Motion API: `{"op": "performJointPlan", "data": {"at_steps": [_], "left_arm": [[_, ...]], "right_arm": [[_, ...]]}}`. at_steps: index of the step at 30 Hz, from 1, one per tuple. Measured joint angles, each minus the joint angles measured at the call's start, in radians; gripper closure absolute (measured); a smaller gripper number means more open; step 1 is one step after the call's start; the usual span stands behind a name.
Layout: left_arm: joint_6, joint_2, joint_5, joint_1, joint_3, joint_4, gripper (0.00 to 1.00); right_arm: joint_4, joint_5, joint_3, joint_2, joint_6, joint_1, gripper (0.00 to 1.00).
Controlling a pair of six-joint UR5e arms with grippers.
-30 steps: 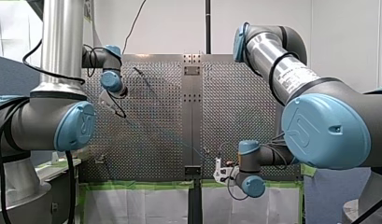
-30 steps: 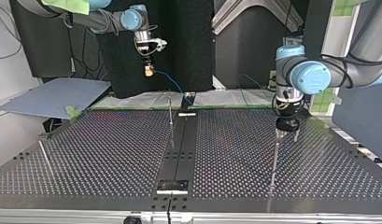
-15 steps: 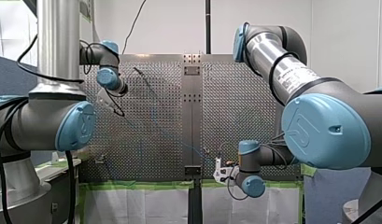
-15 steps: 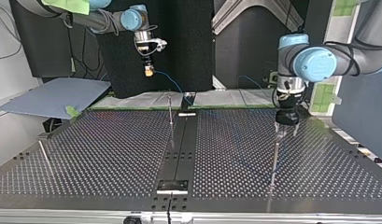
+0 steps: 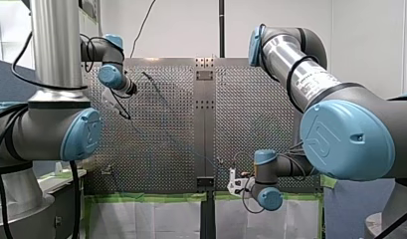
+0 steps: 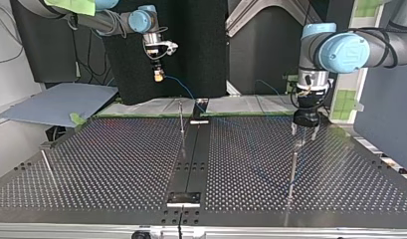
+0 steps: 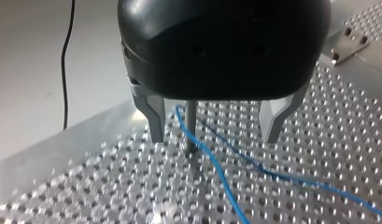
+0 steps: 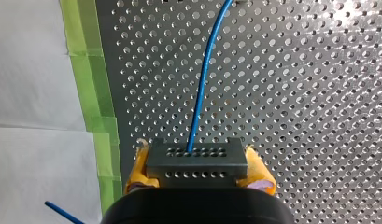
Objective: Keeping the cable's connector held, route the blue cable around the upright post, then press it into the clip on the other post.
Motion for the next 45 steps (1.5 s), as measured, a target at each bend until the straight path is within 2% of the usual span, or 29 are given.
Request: {"op": "performJointPlan", "data": {"at_steps": [6, 15, 21, 28, 32, 37, 39, 45], "left_arm": [[0.026, 0.053, 0.010, 0.001, 0.000, -0.051, 0.00], [0.099, 0.146, -0.012, 0.016, -0.001, -0.102, 0.00], [0.127, 0.205, 0.011, 0.026, 0.012, -0.120, 0.00], [0.131, 0.263, 0.067, 0.033, 0.068, -0.139, 0.00], [0.140, 0.258, 0.102, 0.026, 0.104, -0.158, 0.00], [0.183, 0.216, 0.146, 0.018, 0.155, -0.204, 0.00], [0.201, 0.198, 0.143, 0.015, 0.174, -0.222, 0.00], [0.267, 0.152, 0.090, 0.004, 0.226, -0.289, 0.00]], "right_arm": [[0.000, 0.000, 0.000, 0.000, 0.000, 0.000, 1.00], [0.000, 0.000, -0.002, 0.000, 0.001, 0.000, 1.00], [0.000, 0.000, -0.003, 0.000, 0.002, 0.001, 1.00], [0.005, -0.004, -0.008, 0.000, 0.002, 0.001, 1.00], [0.007, -0.008, -0.010, 0.000, 0.001, 0.001, 1.00], [0.010, -0.009, -0.011, 0.000, 0.000, 0.001, 1.00], [0.010, -0.010, -0.011, 0.000, 0.000, 0.001, 1.00], [0.010, -0.010, -0.011, 0.000, -0.001, 0.003, 1.00]]}}
